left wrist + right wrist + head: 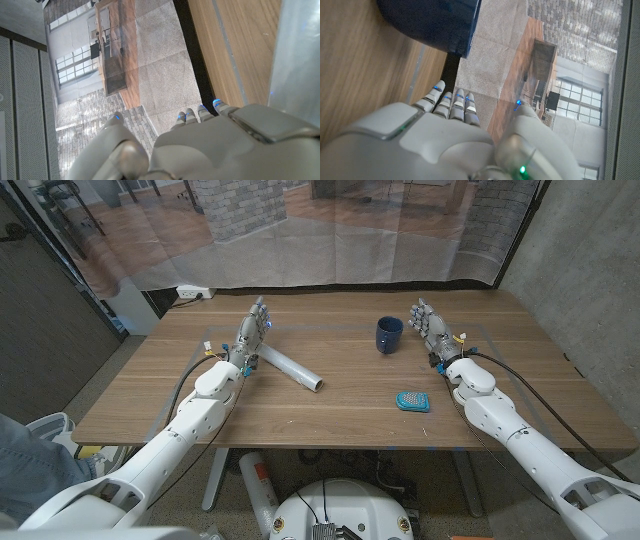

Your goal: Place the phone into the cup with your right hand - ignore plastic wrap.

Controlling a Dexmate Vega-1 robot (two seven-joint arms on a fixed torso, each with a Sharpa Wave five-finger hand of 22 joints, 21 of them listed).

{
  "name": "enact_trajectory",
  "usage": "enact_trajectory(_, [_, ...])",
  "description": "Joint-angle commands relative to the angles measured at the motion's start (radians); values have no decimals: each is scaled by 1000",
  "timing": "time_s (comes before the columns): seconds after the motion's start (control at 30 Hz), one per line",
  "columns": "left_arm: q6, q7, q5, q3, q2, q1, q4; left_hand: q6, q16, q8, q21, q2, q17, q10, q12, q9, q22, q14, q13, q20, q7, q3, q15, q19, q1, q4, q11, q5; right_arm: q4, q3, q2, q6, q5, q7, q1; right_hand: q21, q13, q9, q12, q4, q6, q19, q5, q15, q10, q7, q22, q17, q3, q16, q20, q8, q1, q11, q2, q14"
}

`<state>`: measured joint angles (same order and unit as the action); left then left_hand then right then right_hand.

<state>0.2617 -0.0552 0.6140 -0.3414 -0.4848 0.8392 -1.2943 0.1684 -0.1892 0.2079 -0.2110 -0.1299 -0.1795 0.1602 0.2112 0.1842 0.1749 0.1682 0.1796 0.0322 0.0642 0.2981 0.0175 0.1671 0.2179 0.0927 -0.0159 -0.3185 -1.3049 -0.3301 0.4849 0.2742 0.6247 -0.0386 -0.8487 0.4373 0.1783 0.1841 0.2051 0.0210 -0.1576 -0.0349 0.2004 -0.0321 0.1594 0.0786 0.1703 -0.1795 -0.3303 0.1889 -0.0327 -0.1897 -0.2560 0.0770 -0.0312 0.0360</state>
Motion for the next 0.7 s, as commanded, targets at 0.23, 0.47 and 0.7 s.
enact_trajectory(0.23, [-106,-82,-151,166,131,13,-9,19,-7,5,-3,3,-4,2,7,2,5,37,5,40,-1,5,-1,21,10,-2,0,-6,-33,146,-106,-44,-138,-70,-50,3,2,3,5,-2,-5,-10,3,0,10,-4,4,-2,-5,6,-28,-3,-8,-3,0,12])
enact_trajectory(0.47, [-134,-113,-197,201,151,21,-31,16,-7,4,-2,6,-5,-1,6,2,5,34,6,37,-1,4,0,21,12,-3,1,-7,-60,188,-120,-42,-165,-88,-82,0,3,3,6,-5,-2,-15,2,6,12,-11,4,-1,-4,6,-30,-2,-10,-9,3,16])
enact_trajectory(0.7, [-155,-134,-224,222,175,25,-39,11,-6,5,-2,8,-5,-3,6,2,5,34,6,36,2,4,0,20,14,-3,3,-8,-84,215,-122,-50,-191,-98,-101,-4,3,3,6,-9,1,-19,2,8,15,-15,4,-1,-3,6,-30,-1,-13,-14,4,19])
